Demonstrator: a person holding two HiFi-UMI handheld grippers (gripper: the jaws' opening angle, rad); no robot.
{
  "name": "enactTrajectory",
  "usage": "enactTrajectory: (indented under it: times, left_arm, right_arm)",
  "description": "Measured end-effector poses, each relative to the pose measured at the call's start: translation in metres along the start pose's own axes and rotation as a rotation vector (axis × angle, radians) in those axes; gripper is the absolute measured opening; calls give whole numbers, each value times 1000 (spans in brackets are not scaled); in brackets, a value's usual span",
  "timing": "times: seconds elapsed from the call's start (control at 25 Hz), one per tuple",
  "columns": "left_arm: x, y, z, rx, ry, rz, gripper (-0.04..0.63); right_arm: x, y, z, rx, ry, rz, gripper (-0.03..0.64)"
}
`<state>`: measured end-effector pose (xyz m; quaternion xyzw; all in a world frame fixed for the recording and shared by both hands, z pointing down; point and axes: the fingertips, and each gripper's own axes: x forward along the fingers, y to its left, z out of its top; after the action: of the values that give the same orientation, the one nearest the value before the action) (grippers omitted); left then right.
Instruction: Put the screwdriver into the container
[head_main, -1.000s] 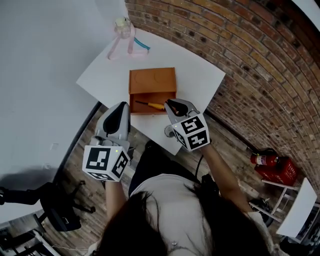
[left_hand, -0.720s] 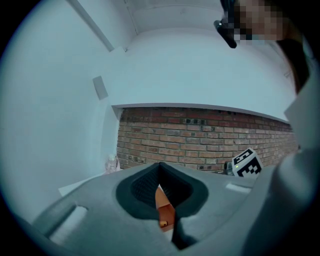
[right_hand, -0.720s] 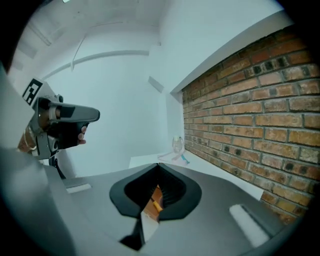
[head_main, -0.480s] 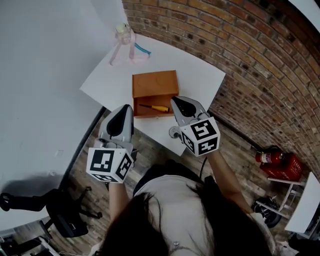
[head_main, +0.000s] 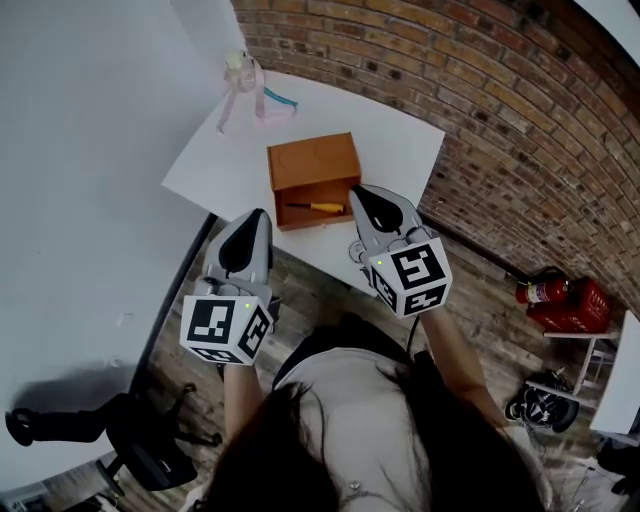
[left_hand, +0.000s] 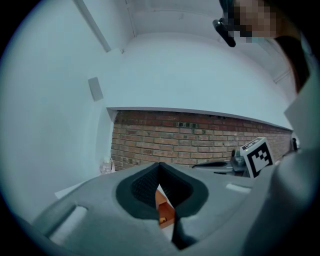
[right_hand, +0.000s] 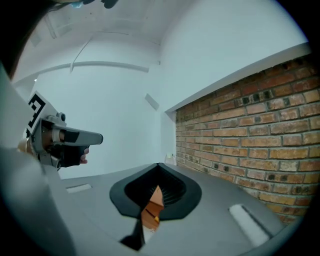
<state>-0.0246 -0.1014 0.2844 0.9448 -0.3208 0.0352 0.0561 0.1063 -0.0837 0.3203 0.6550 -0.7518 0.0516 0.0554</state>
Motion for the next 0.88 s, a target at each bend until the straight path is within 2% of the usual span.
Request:
enactTrajectory:
  times: [0.44,0.88]
  left_arm:
    - [-35,9,-6,-10,-5,-56,0]
    - [-41,6,-10,-26,1,-114,0]
  right_arm:
    - [-27,35,8,-20,-29,-91,5]
    - [-43,44,2,-24,-9,-144,5]
